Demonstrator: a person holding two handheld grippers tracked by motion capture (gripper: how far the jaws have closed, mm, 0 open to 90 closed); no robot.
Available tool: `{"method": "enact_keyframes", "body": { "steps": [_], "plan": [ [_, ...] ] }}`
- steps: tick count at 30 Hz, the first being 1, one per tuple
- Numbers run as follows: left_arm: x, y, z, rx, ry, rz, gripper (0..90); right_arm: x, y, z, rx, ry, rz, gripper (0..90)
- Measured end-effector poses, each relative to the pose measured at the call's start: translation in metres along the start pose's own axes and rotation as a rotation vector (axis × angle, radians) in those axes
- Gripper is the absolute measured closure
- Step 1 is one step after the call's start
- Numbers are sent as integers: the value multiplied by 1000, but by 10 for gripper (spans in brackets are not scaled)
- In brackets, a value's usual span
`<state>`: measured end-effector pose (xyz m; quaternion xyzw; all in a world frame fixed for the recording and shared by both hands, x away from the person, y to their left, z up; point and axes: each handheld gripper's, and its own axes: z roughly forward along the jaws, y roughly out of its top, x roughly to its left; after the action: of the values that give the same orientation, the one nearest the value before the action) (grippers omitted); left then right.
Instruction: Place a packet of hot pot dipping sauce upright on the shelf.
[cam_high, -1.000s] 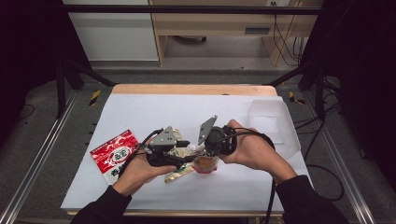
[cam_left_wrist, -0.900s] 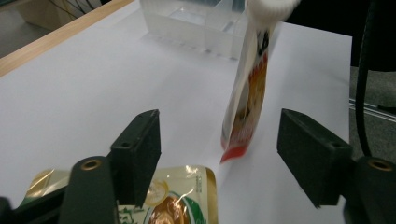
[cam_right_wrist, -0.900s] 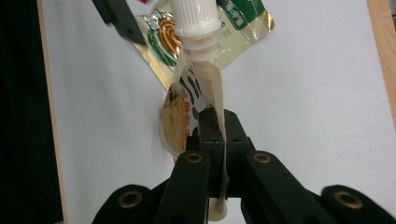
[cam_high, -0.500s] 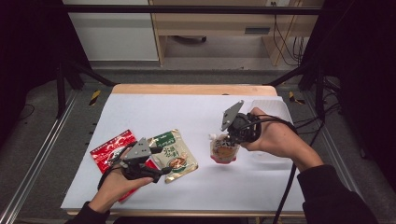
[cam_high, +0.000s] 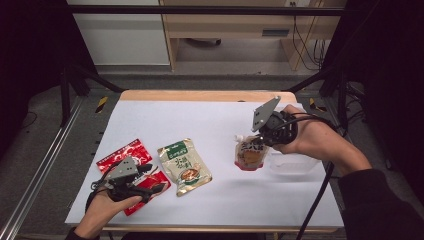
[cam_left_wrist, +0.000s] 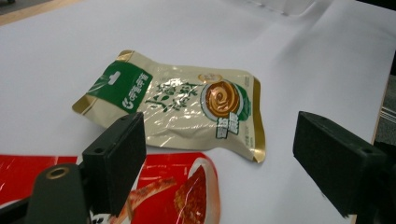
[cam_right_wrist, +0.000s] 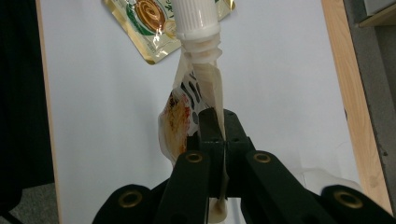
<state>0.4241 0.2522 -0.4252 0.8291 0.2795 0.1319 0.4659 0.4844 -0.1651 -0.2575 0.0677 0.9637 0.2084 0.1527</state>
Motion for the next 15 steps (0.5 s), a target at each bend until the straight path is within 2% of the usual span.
{"method": "enact_keyframes", "body": {
  "steps": [4, 8, 15],
  "plan": [
    [5, -6, -1, -1, 8, -31, 173, -3, -4, -14, -6, 1, 3, 899],
    [6, -6, -1, 1, 9, -26, 172, -5, -8, -21, -3, 2, -1, 899],
    [9, -8, -2, -9, 31, -31, 122, -13, -21, -44, -18, -21, 37, 899]
  ]
}}
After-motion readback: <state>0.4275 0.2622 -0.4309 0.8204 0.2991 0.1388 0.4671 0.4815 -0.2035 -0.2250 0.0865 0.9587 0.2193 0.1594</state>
